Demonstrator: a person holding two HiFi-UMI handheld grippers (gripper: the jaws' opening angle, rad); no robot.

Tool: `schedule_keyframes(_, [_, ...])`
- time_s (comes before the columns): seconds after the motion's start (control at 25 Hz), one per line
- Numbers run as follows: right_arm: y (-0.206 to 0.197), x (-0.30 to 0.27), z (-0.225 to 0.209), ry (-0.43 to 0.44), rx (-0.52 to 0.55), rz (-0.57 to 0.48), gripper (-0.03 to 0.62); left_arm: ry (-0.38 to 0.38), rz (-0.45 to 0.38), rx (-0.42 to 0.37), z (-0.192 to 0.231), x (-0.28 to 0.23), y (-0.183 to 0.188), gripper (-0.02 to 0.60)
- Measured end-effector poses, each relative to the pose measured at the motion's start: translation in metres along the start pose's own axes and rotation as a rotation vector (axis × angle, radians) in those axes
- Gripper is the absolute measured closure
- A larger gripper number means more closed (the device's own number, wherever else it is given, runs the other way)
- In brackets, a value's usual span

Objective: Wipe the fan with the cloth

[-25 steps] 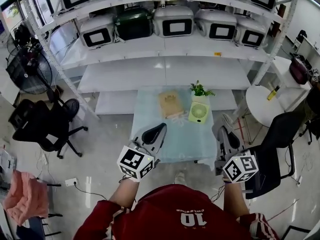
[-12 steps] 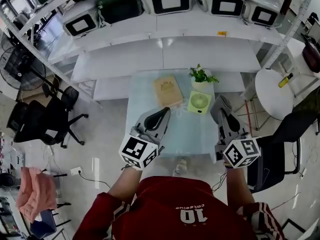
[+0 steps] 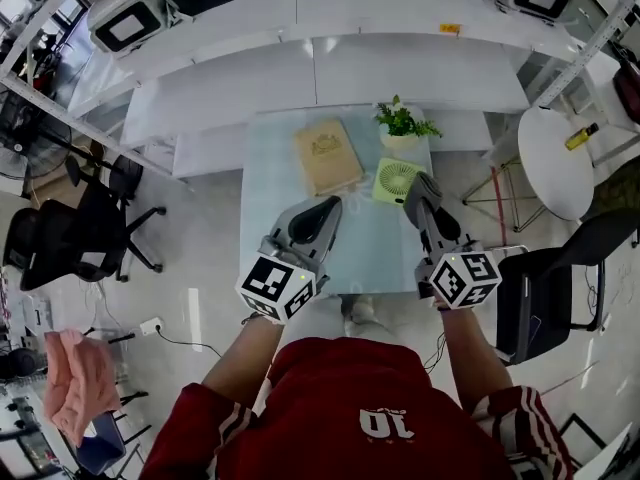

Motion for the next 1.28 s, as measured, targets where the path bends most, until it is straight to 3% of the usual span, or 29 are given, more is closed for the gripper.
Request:
schedule_keyframes(0.36, [-0.047, -0.057, -0.026, -0.048, -0.007, 0.103, 0.574, -0.029, 0.042, -0.025, 0.021, -0.038, -0.029, 0.581])
schedule_keyframes(0.68, [-0.072, -0.101, -0.039, -0.066, -0.021, 0.13, 0.574, -0.028, 0.074, -0.052, 0.031, -0.069, -0.053, 0.581])
schedule_keyframes(1.28, [-0.108, -0.172, -0.068, -0.096, -0.051, 0.197, 0.574, 0.005, 0.103, 0.02, 0.054, -0.089, -0.07, 0.581])
Point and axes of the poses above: the fingertips, and each gripper's own axes: x backward along the fingers, z to its left, y out of its top, the point moved 8 cm from there along x, backward along the fingers, and after that the axes turned 9 degrees about z, right-handed, at the moved point
